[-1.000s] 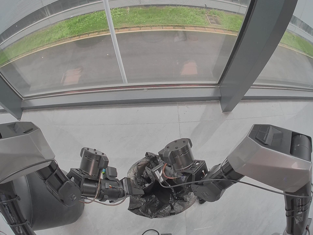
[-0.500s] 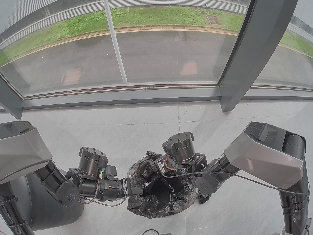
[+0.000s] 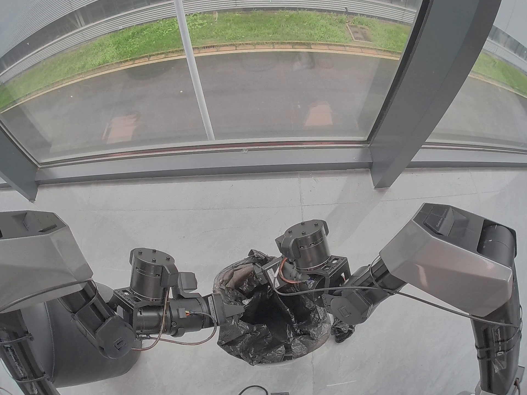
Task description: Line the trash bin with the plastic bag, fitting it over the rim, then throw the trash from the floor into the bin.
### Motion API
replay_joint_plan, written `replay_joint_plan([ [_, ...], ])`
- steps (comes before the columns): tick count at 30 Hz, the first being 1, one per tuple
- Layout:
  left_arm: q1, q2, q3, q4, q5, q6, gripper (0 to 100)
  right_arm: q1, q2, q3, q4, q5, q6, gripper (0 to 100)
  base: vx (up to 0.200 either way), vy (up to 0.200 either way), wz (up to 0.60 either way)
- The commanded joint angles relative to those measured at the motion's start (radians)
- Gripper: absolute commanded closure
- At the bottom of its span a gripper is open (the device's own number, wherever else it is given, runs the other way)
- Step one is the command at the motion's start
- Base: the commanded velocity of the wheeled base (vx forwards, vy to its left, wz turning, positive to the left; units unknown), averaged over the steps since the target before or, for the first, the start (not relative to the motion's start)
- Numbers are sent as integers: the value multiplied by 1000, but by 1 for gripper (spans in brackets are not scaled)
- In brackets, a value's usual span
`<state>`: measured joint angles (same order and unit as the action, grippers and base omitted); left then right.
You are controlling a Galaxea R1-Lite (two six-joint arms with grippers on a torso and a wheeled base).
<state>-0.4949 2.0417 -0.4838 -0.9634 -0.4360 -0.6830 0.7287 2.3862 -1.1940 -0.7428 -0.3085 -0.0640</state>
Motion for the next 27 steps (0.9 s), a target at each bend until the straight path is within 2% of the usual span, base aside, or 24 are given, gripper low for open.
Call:
replay_joint_plan([
  [1,-2,28,19,-14,0,-1,100,3,-4,1,-1,-3,0,0,0,0,0],
  [14,-8,37,51,-89,33,19,100,3,-4,2,-1,-3,0,0,0,0,0],
  [26,-7,40,50,-81,36,17,100,3,-5,2,-1,-3,0,0,0,0,0],
  [27,-7,41,50,-80,36,16,0,3,-5,2,-1,-3,0,0,0,0,0],
])
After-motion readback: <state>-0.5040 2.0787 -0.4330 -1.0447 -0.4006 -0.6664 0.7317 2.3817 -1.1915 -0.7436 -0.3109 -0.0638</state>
